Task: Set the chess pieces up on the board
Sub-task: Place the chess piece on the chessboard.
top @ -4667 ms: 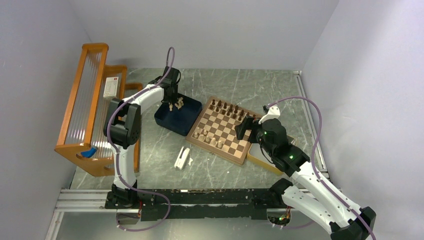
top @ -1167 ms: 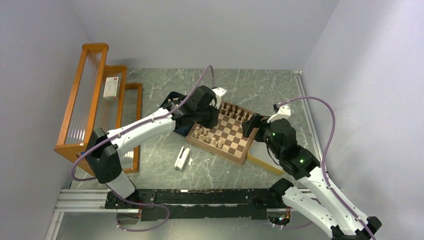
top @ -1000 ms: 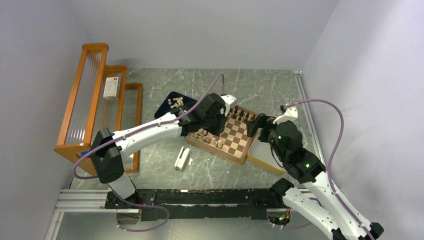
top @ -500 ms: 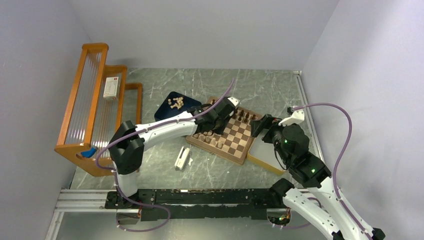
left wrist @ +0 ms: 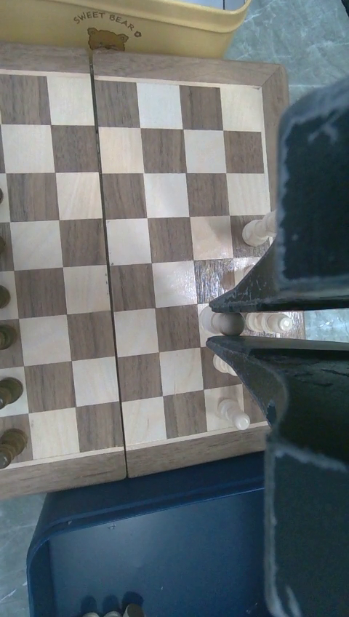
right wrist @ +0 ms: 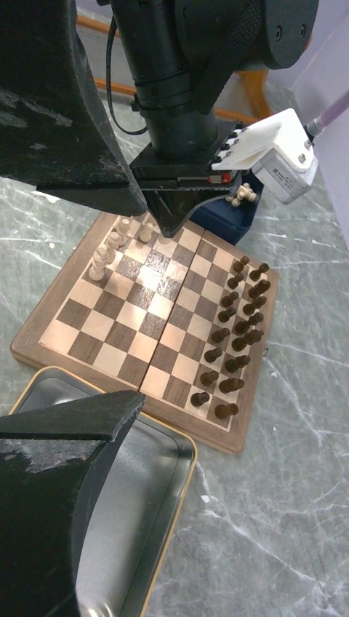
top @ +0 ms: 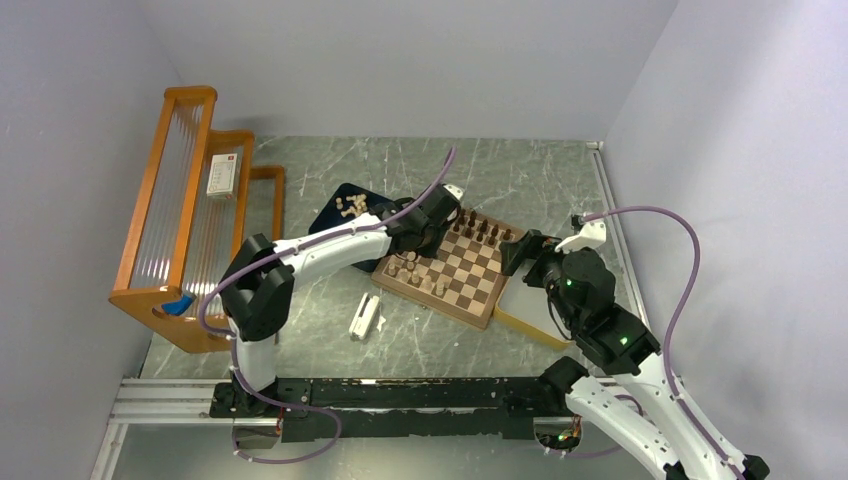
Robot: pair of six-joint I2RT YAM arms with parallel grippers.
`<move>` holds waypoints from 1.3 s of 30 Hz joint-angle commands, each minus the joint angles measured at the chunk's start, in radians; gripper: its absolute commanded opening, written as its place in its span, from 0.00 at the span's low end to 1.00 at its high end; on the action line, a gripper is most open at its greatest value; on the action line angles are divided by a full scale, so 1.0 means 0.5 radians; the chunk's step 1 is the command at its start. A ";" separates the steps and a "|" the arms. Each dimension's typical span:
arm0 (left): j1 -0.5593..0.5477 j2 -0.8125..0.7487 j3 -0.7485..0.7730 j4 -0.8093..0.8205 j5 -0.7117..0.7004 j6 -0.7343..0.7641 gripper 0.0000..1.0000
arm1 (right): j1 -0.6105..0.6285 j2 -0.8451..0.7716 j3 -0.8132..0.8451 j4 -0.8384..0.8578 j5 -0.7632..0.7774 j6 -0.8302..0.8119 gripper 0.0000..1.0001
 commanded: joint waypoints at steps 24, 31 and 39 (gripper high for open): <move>0.035 0.122 -0.118 0.012 0.063 -0.006 0.18 | 0.007 0.022 -0.054 0.065 -0.005 0.004 0.94; 0.035 0.130 -0.098 -0.025 0.107 0.003 0.18 | 0.007 0.022 -0.057 0.069 -0.007 0.004 0.94; 0.038 0.150 -0.099 -0.038 0.120 0.006 0.18 | 0.009 0.023 -0.072 0.074 -0.009 0.013 0.94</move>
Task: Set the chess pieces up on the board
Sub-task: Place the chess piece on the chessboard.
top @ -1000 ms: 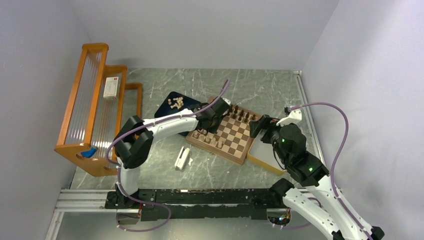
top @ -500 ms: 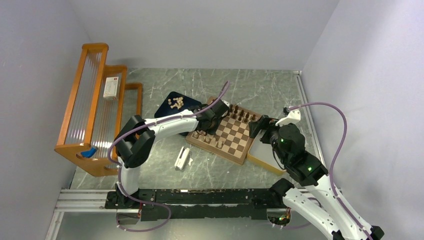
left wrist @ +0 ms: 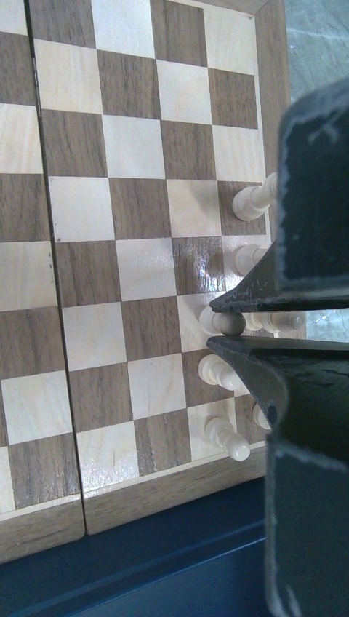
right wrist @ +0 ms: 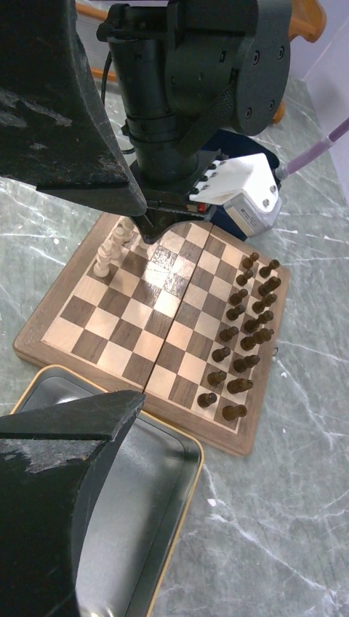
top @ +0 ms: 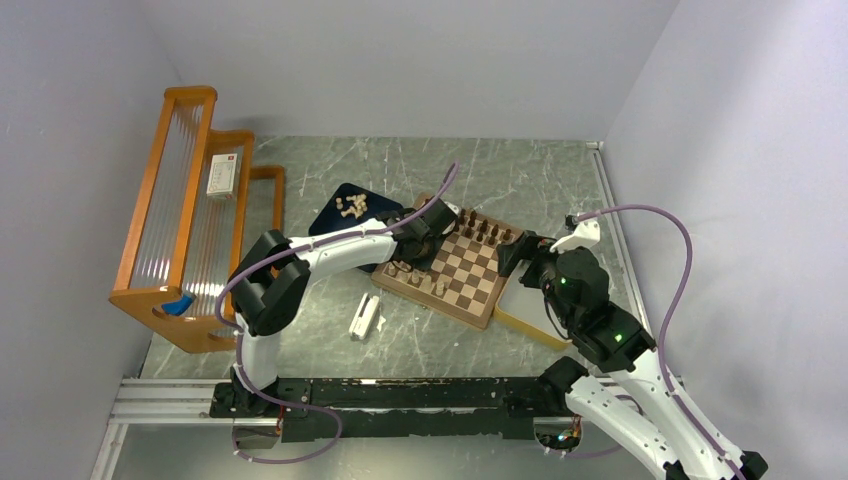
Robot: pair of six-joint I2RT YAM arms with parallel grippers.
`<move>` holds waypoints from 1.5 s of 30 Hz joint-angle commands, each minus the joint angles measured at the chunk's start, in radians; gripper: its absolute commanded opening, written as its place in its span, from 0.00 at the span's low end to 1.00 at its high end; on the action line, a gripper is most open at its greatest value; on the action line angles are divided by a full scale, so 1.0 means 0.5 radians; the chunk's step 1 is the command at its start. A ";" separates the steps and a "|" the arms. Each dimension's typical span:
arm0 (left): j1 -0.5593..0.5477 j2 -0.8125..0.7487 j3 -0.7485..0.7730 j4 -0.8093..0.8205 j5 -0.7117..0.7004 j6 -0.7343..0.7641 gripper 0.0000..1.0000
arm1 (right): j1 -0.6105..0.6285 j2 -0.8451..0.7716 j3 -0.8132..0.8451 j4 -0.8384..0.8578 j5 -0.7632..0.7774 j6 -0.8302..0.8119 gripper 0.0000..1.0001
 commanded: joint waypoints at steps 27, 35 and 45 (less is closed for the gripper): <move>0.010 0.073 0.051 -0.015 0.061 0.013 0.23 | 0.009 -0.029 -0.033 0.063 0.021 0.009 0.94; 0.008 0.086 0.068 -0.027 0.068 0.012 0.22 | 0.007 -0.025 -0.030 0.063 0.022 0.003 0.94; 0.008 0.105 0.101 -0.053 0.040 0.028 0.29 | 0.008 -0.026 -0.033 0.077 0.017 0.003 0.94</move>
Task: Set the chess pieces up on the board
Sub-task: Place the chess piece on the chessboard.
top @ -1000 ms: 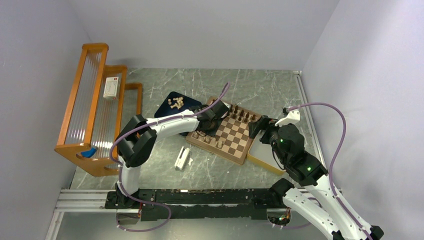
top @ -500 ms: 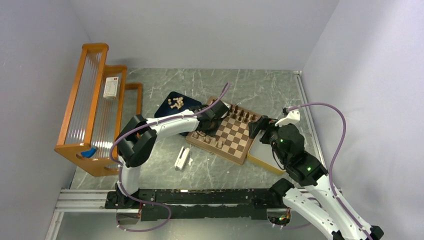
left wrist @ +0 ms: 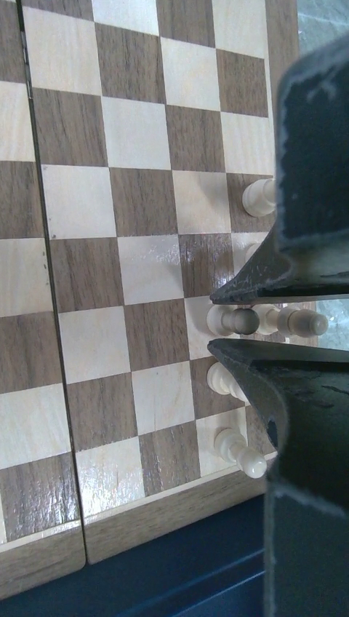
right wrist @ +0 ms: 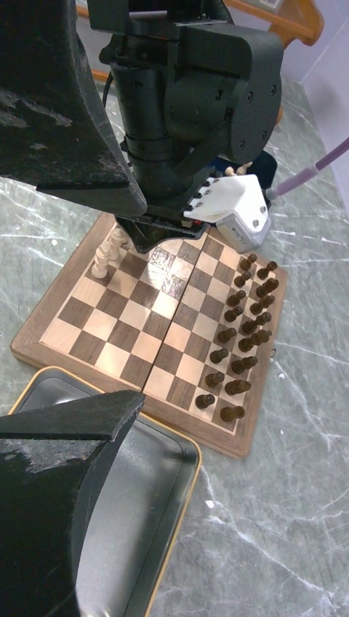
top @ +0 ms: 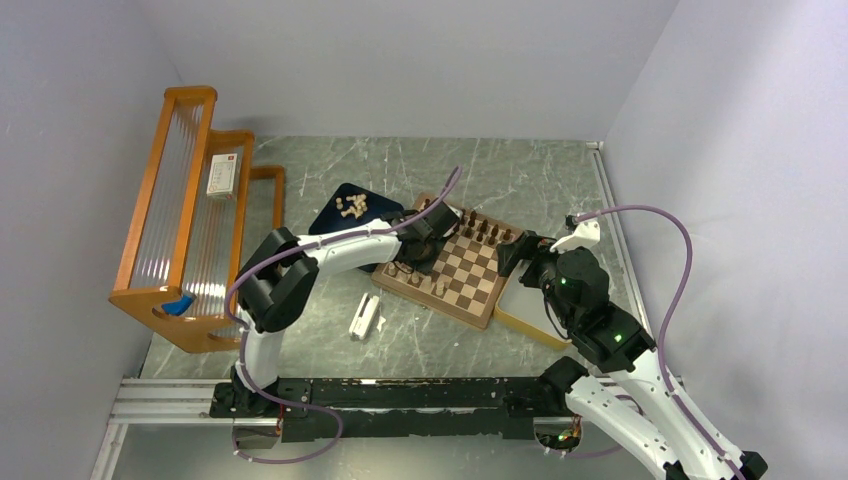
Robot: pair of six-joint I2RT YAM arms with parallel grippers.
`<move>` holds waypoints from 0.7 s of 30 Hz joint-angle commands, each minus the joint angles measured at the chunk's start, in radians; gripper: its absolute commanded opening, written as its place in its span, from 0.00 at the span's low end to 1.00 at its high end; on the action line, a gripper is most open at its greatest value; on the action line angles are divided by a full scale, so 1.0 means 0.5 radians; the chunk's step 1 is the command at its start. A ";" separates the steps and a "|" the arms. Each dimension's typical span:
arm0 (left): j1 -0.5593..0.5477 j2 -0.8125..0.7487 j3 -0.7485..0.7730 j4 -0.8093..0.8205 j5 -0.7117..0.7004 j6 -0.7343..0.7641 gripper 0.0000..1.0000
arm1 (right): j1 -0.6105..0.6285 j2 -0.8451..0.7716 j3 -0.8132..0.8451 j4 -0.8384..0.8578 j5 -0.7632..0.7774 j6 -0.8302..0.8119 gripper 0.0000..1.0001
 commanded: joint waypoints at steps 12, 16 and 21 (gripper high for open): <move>0.011 0.036 0.217 -0.073 -0.028 0.042 0.33 | 0.008 -0.027 -0.029 0.042 0.017 0.011 0.94; 0.009 0.030 0.301 -0.091 -0.059 0.054 0.40 | 0.007 -0.039 -0.033 0.040 0.016 0.015 0.94; 0.026 -0.005 0.417 -0.127 -0.108 0.073 0.41 | 0.010 -0.043 -0.038 0.039 0.011 0.021 0.94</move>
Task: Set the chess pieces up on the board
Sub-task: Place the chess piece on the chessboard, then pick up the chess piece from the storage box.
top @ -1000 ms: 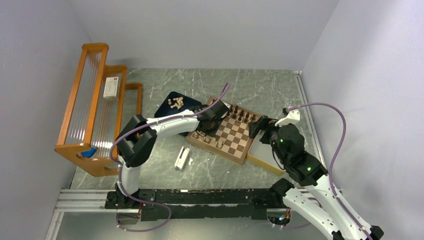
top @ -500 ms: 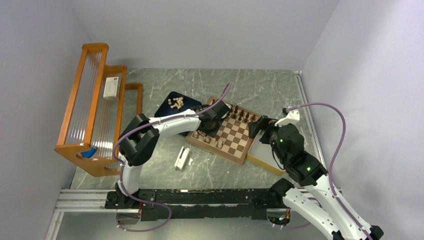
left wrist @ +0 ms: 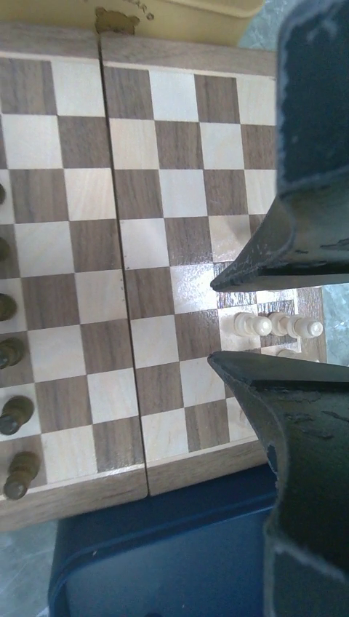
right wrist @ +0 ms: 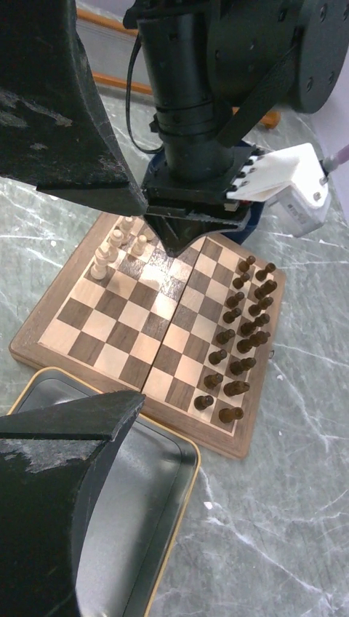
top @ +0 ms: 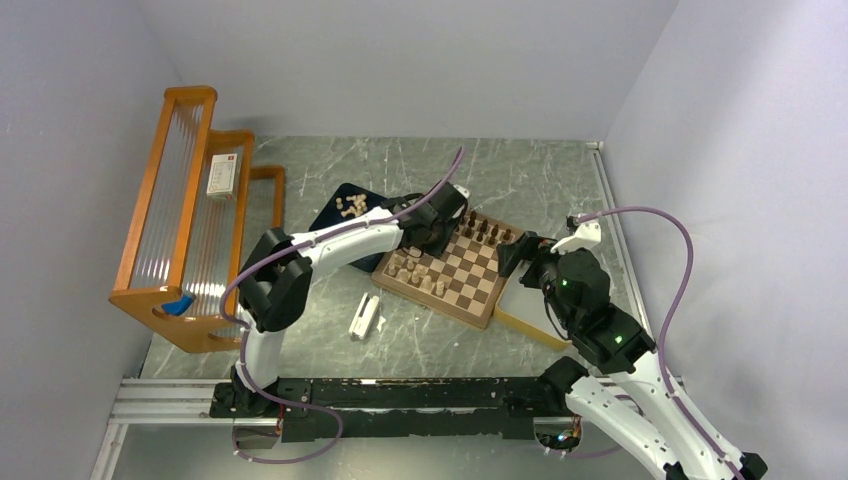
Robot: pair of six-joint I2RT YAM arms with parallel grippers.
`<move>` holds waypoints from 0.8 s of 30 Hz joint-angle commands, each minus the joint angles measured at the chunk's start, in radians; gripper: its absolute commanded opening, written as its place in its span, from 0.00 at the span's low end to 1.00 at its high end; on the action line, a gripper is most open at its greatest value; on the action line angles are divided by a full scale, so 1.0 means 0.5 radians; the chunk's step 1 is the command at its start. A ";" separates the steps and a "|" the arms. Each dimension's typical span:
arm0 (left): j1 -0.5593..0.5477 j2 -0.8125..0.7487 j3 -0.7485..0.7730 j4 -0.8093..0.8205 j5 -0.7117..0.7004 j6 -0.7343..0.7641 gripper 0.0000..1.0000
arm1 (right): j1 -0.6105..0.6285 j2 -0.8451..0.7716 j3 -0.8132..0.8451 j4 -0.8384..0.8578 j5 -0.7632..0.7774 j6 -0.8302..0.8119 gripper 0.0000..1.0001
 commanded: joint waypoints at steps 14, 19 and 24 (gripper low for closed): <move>0.456 -0.227 0.176 -0.111 -0.111 0.112 0.30 | 0.007 -0.016 -0.084 0.121 -0.103 0.054 0.94; 0.709 -0.270 0.067 -0.042 -0.101 0.119 0.32 | 0.007 -0.004 -0.090 0.140 -0.114 0.040 0.94; 0.866 -0.182 0.023 0.050 -0.109 0.116 0.31 | 0.007 -0.013 -0.110 0.157 -0.124 0.041 0.94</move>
